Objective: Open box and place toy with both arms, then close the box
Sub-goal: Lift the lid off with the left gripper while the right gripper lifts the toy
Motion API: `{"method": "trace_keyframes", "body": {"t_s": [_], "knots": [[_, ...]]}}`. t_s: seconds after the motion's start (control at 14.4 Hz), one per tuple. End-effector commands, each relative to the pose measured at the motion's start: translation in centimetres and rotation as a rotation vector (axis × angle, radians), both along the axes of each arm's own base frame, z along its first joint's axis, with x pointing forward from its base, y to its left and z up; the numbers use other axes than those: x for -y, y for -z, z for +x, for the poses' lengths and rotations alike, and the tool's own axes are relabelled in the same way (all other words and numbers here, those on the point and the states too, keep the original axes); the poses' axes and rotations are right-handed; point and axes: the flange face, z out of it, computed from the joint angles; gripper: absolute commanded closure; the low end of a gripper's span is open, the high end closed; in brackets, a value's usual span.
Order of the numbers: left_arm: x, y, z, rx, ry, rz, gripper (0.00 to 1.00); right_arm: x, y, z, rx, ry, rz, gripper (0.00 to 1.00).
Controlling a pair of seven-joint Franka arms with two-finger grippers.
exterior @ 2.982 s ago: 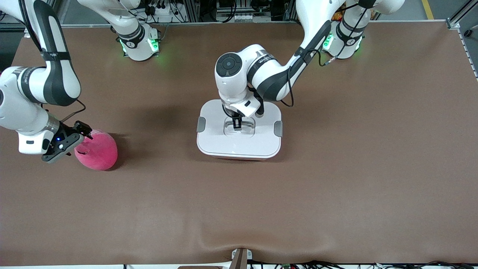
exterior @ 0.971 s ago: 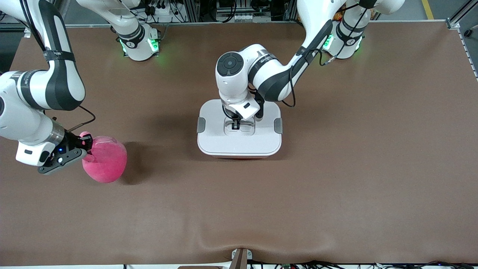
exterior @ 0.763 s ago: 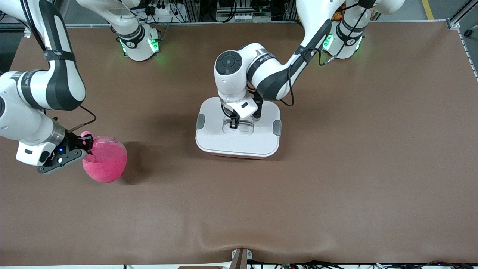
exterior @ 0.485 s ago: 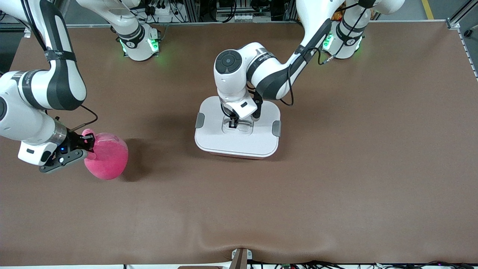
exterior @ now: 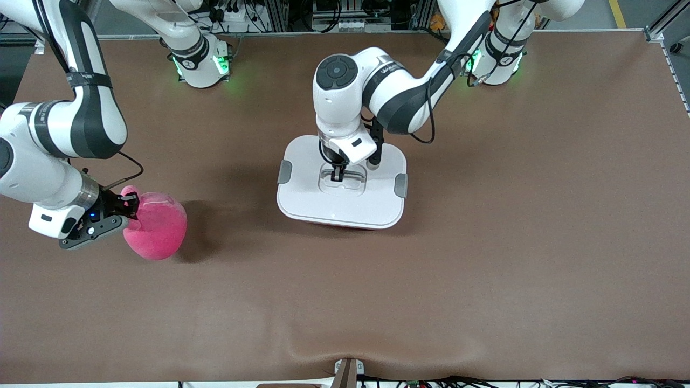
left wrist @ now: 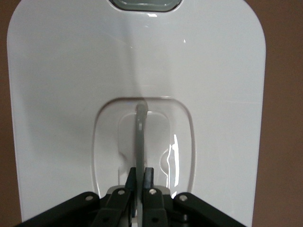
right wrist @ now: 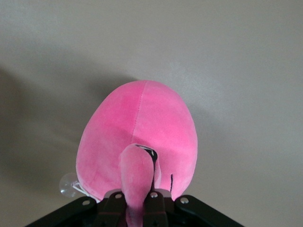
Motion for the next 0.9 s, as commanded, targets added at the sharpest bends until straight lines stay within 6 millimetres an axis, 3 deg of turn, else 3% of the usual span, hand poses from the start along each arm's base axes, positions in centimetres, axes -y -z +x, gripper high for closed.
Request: {"method": "trace_keyframes", "body": {"t_s": [0.0, 0.21, 0.49, 0.83], "knots": [[-3.0, -4.3, 1.8, 0.039, -0.012, -0.012, 1.0, -1.1, -1.1, -0.1, 0.007, 0.027, 0.001, 1.0], [-7.0, -7.3, 3.2, 0.021, 0.093, 0.042, 1.0, -3.4, -1.7, 0.0, 0.016, 0.067, 0.0, 1.0], [-13.7, -10.4, 6.3, -0.035, 0.258, 0.035, 1.0, -6.7, -5.0, 0.4, 0.02, 0.144, -0.002, 1.0], [-21.6, -11.7, 9.0, -0.122, 0.435, 0.072, 1.0, -12.4, -7.0, -0.1, 0.031, 0.286, -0.001, 1.0]]}}
